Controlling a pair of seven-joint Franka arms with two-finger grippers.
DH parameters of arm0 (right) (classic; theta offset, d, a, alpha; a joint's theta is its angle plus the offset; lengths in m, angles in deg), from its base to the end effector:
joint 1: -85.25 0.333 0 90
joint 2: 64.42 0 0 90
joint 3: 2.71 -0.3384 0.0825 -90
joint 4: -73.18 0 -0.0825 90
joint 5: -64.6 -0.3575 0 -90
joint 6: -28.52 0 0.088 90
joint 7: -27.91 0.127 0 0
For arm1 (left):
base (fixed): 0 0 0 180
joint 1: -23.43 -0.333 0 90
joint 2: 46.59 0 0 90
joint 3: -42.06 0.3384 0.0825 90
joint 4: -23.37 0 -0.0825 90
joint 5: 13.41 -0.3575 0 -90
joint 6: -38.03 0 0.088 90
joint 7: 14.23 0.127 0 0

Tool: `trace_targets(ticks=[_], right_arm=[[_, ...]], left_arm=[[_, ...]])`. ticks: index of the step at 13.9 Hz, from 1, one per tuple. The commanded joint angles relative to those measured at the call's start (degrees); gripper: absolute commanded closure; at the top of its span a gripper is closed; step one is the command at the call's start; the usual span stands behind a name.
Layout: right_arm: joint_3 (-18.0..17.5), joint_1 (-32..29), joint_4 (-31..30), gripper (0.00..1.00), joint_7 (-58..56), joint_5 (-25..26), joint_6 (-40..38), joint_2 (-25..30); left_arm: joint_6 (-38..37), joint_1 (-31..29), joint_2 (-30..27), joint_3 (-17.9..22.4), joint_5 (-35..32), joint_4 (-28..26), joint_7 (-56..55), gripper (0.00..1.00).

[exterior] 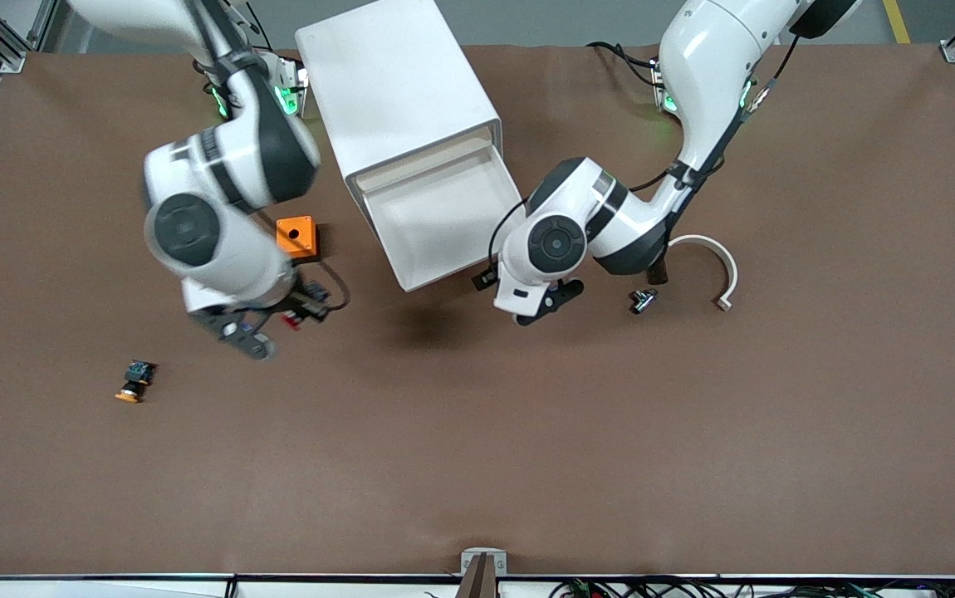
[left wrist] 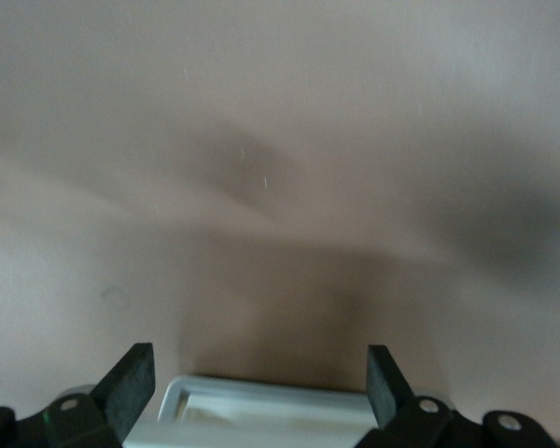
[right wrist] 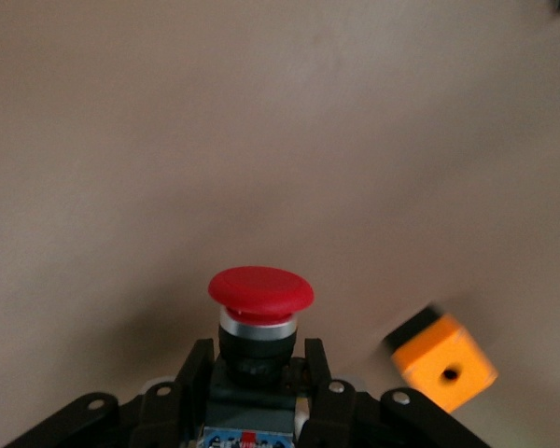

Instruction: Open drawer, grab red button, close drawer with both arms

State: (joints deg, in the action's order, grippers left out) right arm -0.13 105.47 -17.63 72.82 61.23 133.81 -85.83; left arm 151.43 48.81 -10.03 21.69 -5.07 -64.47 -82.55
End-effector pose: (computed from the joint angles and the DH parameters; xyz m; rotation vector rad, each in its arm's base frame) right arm 0.6019 0.2011 0.4227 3.0128 -0.7577 -0.1917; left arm 0.4884 -0.4639 0.3047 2.9351 0.7678 -0.5718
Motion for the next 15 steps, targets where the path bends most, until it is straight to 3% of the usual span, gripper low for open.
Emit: trace_targets(ticks=[1, 8, 15], right_arm=[[-1.35, -7.0, -1.81, 1.0, -12.35, 1.0, 3.51, -1.35], [-1.35, -19.41, -3.4, 1.0, -36.01, 2.76, 16.25, -10.66], [-1.35, -23.99, -3.92, 1.0, -44.56, 2.85, 26.44, -18.05]], left_arm=[[0.94, -0.51, -4.12, -3.52, -0.7, -5.58, -2.6, 0.0], [0.94, 0.1, -5.62, -11.96, -0.7, -10.42, -11.39, 0.0], [0.94, 3.01, -5.09, -12.59, -0.7, -11.12, -14.91, 0.0]])
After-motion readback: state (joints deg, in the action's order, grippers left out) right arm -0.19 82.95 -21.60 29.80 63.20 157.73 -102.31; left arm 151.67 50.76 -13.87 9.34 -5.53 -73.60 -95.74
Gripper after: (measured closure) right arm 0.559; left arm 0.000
